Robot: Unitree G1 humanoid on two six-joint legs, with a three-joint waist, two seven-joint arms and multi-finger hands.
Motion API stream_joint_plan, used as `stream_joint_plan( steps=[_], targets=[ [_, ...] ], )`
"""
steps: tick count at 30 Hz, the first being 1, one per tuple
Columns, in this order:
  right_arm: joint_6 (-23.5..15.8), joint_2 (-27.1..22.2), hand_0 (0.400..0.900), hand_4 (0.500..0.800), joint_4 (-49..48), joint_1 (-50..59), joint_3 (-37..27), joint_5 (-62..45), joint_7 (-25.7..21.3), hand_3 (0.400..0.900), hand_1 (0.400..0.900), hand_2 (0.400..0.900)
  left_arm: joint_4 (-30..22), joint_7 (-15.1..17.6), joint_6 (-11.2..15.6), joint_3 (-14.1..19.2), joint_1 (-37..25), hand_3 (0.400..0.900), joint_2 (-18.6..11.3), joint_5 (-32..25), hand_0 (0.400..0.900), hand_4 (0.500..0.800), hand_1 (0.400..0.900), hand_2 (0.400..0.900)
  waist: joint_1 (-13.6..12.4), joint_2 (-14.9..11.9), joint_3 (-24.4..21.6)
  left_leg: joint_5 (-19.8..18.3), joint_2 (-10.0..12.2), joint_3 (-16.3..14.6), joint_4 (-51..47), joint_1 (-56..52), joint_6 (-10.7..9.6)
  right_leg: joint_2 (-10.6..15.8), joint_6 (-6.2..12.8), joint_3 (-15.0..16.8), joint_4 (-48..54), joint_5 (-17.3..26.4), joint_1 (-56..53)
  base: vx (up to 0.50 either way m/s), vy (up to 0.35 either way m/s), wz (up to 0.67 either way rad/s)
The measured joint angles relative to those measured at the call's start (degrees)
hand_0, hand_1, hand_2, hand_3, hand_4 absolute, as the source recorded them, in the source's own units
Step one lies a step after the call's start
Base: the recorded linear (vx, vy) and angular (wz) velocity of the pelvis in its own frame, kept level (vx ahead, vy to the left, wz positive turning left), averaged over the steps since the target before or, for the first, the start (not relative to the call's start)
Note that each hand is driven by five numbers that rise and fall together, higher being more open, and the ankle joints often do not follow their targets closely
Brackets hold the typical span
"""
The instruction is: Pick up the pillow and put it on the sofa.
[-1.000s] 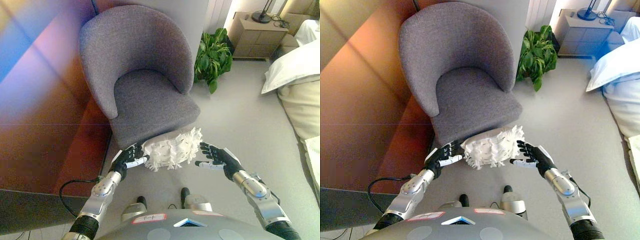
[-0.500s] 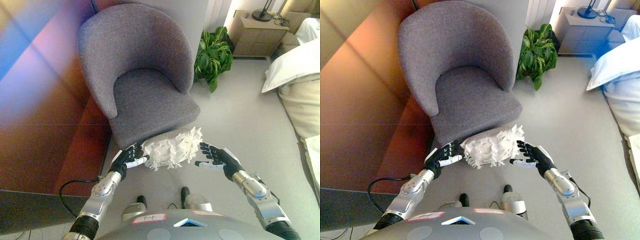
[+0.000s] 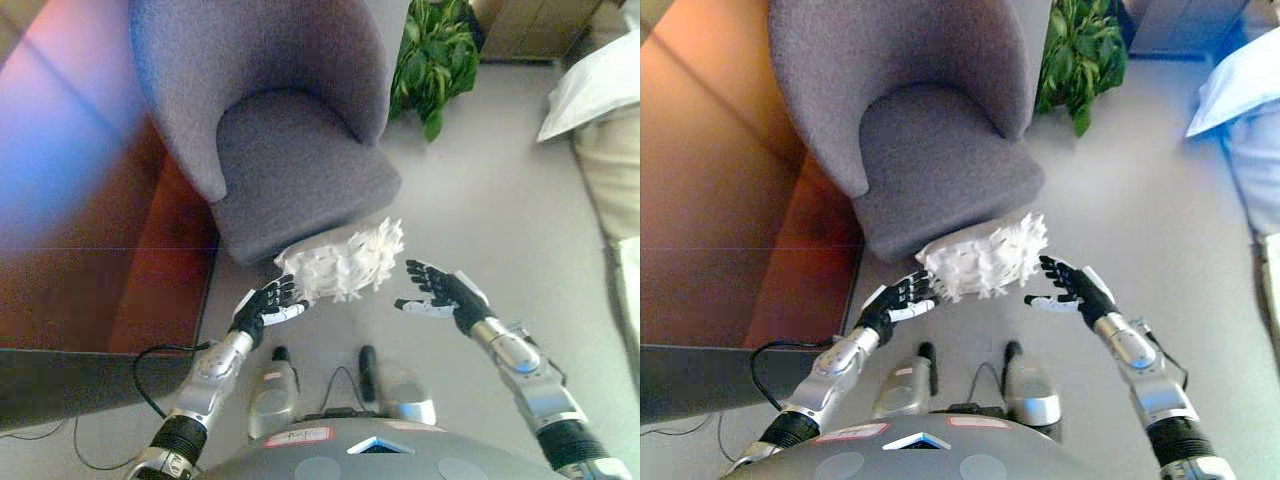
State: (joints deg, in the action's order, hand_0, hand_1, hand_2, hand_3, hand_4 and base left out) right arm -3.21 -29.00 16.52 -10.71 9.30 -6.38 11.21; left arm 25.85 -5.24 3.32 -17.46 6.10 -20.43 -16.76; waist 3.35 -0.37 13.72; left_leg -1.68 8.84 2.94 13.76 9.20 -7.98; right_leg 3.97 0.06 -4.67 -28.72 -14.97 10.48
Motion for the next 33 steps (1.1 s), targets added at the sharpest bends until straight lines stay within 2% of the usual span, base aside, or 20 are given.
stream_joint_plan(
  steps=[2, 4, 6, 9, 10, 11, 12, 14, 15, 17, 18, 20, 21, 23, 24, 27, 29, 30, 31, 33],
  targets=[
    [0.01, 0.02, 0.900, 0.800, 1.53, 0.57, 0.01, 0.00, -1.05, 0.900, 0.900, 0.900, 0.57, 0.25, -0.04, -0.61, -0.27, 0.900, 0.04, 0.00, 0.900, 0.800, 0.900, 0.900, -0.16, 0.34, -0.07, 0.50, 0.27, -0.61, -2.66, 3.02, 1.10, -1.43, -1.18, 2.53, 4.79, 2.51, -0.52, 0.21, 0.120, -0.33],
    [0.04, -0.36, 0.900, 0.800, 1.90, 1.13, -0.03, 0.00, -1.98, 0.900, 0.900, 0.900, 0.73, 0.98, 0.02, -1.11, -1.00, 0.900, 0.44, -0.02, 0.900, 0.800, 0.900, 0.900, -0.37, 0.07, 0.46, 1.43, -0.04, -2.76, -10.25, 3.41, 0.84, -1.60, -0.75, 5.12, 13.47, 7.97, -3.12, 0.27, 0.168, -0.63],
    [0.04, -0.12, 0.900, 0.800, 2.09, 1.73, -0.01, 0.00, -2.67, 0.900, 0.900, 0.900, 0.83, 1.19, 0.16, -1.09, -1.05, 0.900, 0.87, -0.75, 0.900, 0.800, 0.900, 0.900, -0.87, 0.60, 0.39, 2.99, 0.84, -3.46, -13.87, 3.24, 1.97, -2.69, 0.17, 8.62, 22.80, 11.95, -7.82, 0.32, 0.202, -0.37],
    [-0.03, -0.19, 0.900, 0.800, 2.50, 4.02, 0.51, 0.00, -3.34, 0.900, 0.900, 0.900, 1.05, 2.49, 0.22, -1.11, -1.48, 0.900, 1.22, -2.16, 0.900, 0.800, 0.900, 0.900, -1.96, 2.00, -0.39, 3.24, 1.12, -4.12, -13.55, 1.55, 2.25, -2.88, 1.32, 9.67, 27.67, 12.74, -10.30, 0.40, 0.227, -0.38],
    [-0.01, 0.19, 0.900, 0.800, 2.82, 5.18, 0.84, 0.00, -3.68, 0.900, 0.900, 0.900, 1.01, 3.12, 0.25, -0.98, -1.74, 0.900, 1.20, -2.22, 0.900, 0.800, 0.900, 0.900, -2.81, 1.70, -0.45, 5.76, 0.68, -4.98, -14.02, 0.57, 2.30, -1.81, 1.97, 9.83, 27.80, 12.25, -9.87, 0.35, 0.251, -0.10],
    [-0.23, 0.23, 0.900, 0.800, 2.77, 6.12, 1.54, -0.02, -3.78, 0.900, 0.900, 0.900, 0.90, 3.82, 0.25, -0.97, -2.10, 0.900, 1.00, -2.38, 0.900, 0.800, 0.900, 0.900, -3.91, 1.49, -0.62, 7.29, 0.56, -7.64, -12.93, 0.73, 3.31, -0.29, 2.14, 8.32, 27.19, 11.58, -10.04, 0.26, 0.211, -0.01],
    [-0.37, 0.86, 0.900, 0.800, 2.87, 6.77, 2.10, -0.01, -3.76, 0.900, 0.900, 0.900, 0.61, 4.24, 0.28, -1.23, -2.85, 0.900, 0.06, -2.44, 0.900, 0.800, 0.900, 0.900, -4.98, 0.66, -0.69, 8.26, 0.44, -10.83, -10.87, 1.24, 4.20, 2.29, 3.54, 5.70, 20.98, 9.25, -8.00, 0.18, 0.165, -0.02],
    [-0.41, 2.68, 0.900, 0.800, 2.47, 6.80, 2.52, -0.01, -3.71, 0.900, 0.900, 0.900, 0.16, 4.81, 0.35, -0.74, -4.17, 0.900, -1.49, -2.47, 0.900, 0.800, 0.900, 0.900, -5.11, -1.72, -2.04, 7.49, -1.85, -14.29, -9.69, 0.97, 5.63, 6.57, 6.36, 4.12, 13.43, 5.24, -5.82, 0.19, 0.178, 0.03],
    [-0.66, 3.14, 0.900, 0.800, 2.51, 7.19, 3.01, 0.00, -3.66, 0.900, 0.900, 0.900, 0.26, 5.07, 0.77, -0.31, -5.13, 0.900, -2.28, -2.66, 0.900, 0.800, 0.900, 0.900, -5.06, -2.43, -2.35, 5.89, -3.62, -14.03, -9.27, 0.84, 6.40, 7.13, 7.08, 3.73, 11.13, 5.87, -4.78, 0.21, 0.273, 0.05],
    [-0.77, 3.79, 0.900, 0.800, 2.51, 7.74, 3.39, -0.02, -3.96, 0.900, 0.900, 0.900, 0.25, 5.53, 0.81, 0.23, -6.54, 0.900, -2.69, -2.88, 0.900, 0.800, 0.900, 0.900, -4.78, -2.94, -2.79, 5.99, -4.64, -12.73, -9.20, 0.55, 6.64, 8.66, 7.91, 4.44, 12.31, 6.20, -5.14, 0.19, 0.349, -0.08],
    [-0.67, 3.85, 0.900, 0.800, 2.81, 9.12, 3.66, 0.03, -4.05, 0.900, 0.900, 0.900, 0.21, 5.81, 1.21, 0.53, -7.51, 0.900, -2.87, -3.13, 0.900, 0.800, 0.900, 0.900, -5.01, -2.85, -2.07, 4.54, -4.91, -12.73, -7.63, 0.99, 6.57, 8.68, 9.11, 4.21, 7.66, 6.66, -2.98, 0.18, 0.298, -0.16],
    [-0.65, 4.79, 0.900, 0.800, 3.29, 10.86, 4.19, 0.06, -4.55, 0.900, 0.900, 0.900, 0.22, 5.94, 1.29, 0.83, -8.33, 0.900, -3.46, -3.32, 0.900, 0.800, 0.900, 0.900, -3.13, -2.36, -0.92, 2.53, -4.38, -12.68, -5.48, 0.68, 7.50, 8.95, 9.17, 1.17, 0.60, 10.44, 0.27, 0.21, 0.188, -0.03],
    [-0.65, 4.97, 0.900, 0.800, 3.29, 10.72, 4.21, 0.07, -4.67, 0.900, 0.900, 0.900, 0.24, 5.93, 1.29, 0.74, -8.24, 0.900, -3.61, -3.32, 0.900, 0.800, 0.900, 0.900, -2.45, -2.53, -0.92, 2.44, -4.39, -12.74, -6.01, -0.37, 7.04, 9.40, 8.92, 0.61, -0.12, 11.50, 0.46, 0.19, 0.072, 0.04],
    [-0.75, 4.85, 0.900, 0.800, 3.27, 11.09, 4.07, 0.07, -5.18, 0.900, 0.900, 0.900, 0.20, 6.12, 1.34, 0.73, -8.41, 0.900, -3.77, -3.38, 0.900, 0.800, 0.900, 0.900, -1.63, -2.98, -0.74, 2.35, -4.56, -13.44, -7.00, -1.44, 8.02, 10.12, 8.40, -0.09, -0.28, 14.09, 1.28, 0.15, -0.015, 0.10],
    [-0.80, 4.87, 0.900, 0.800, 3.26, 11.57, 4.12, 0.06, -5.76, 0.900, 0.900, 0.900, 0.29, 6.39, 1.35, 0.69, -8.91, 0.900, -3.91, -3.47, 0.900, 0.800, 0.900, 0.900, -1.57, -2.64, -0.09, 2.19, -4.54, -13.44, -7.92, -1.70, 8.86, 10.89, 8.29, -0.62, -1.23, 13.27, 2.83, 0.12, -0.093, 0.11],
    [-0.82, 4.65, 0.900, 0.800, 3.26, 12.91, 4.16, 0.07, -6.66, 0.900, 0.900, 0.900, 0.73, 7.77, 1.47, 0.74, -10.99, 0.900, -3.34, -4.36, 0.900, 0.800, 0.900, 0.900, -1.71, -2.11, 1.56, 3.37, -5.36, -13.75, -9.05, -1.22, 9.44, 11.73, 7.63, -7.04, 8.51, 12.79, 2.66, 0.16, -0.217, 0.19],
    [-0.87, 4.54, 0.900, 0.800, 3.30, 13.41, 4.38, 0.12, -7.33, 0.900, 0.900, 0.900, 0.98, 8.66, 1.93, 1.05, -11.56, 0.900, -2.51, -4.38, 0.900, 0.800, 0.900, 0.900, -1.69, -1.28, 2.77, 3.77, -5.96, -12.98, -9.73, -0.55, 9.39, 13.00, 8.00, -8.31, 15.64, 13.39, 2.55, 0.20, -0.305, 0.51],
    [-0.87, 4.49, 0.900, 0.800, 3.44, 13.56, 4.65, 0.55, -7.55, 0.900, 0.900, 0.900, 1.09, 8.87, 2.03, 1.47, -11.63, 0.900, -2.28, -4.38, 0.900, 0.800, 0.900, 0.900, -1.67, -1.47, 3.24, 4.32, -6.35, -12.35, -10.43, -0.59, 8.86, 14.19, 9.16, -8.04, 19.25, 14.16, 2.81, 0.19, -0.248, 0.51],
    [-0.86, 4.17, 0.900, 0.800, 3.41, 13.54, 5.04, 1.69, -7.92, 0.900, 0.900, 0.900, 1.09, 9.37, 2.06, 1.67, -11.63, 0.900, -2.08, -4.41, 0.900, 0.800, 0.900, 0.900, -1.22, -1.69, 3.42, 4.97, -7.11, -11.01, -10.93, 0.02, 8.25, 14.61, 11.51, -6.41, 24.45, 16.03, 2.00, 0.16, -0.225, 0.37],
    [-0.74, 4.26, 0.900, 0.800, 3.62, 13.29, 5.49, 3.49, -8.41, 0.900, 0.900, 0.900, 1.01, 9.57, 2.20, 1.82, -11.69, 0.900, -2.96, -4.41, 0.900, 0.800, 0.900, 0.900, -0.20, -3.33, 4.01, 6.58, -8.32, -8.10, -12.31, 0.15, 6.46, 15.36, 10.75, -6.03, 29.81, 19.80, -0.85, 0.09, -0.227, 0.41]
  ],
)
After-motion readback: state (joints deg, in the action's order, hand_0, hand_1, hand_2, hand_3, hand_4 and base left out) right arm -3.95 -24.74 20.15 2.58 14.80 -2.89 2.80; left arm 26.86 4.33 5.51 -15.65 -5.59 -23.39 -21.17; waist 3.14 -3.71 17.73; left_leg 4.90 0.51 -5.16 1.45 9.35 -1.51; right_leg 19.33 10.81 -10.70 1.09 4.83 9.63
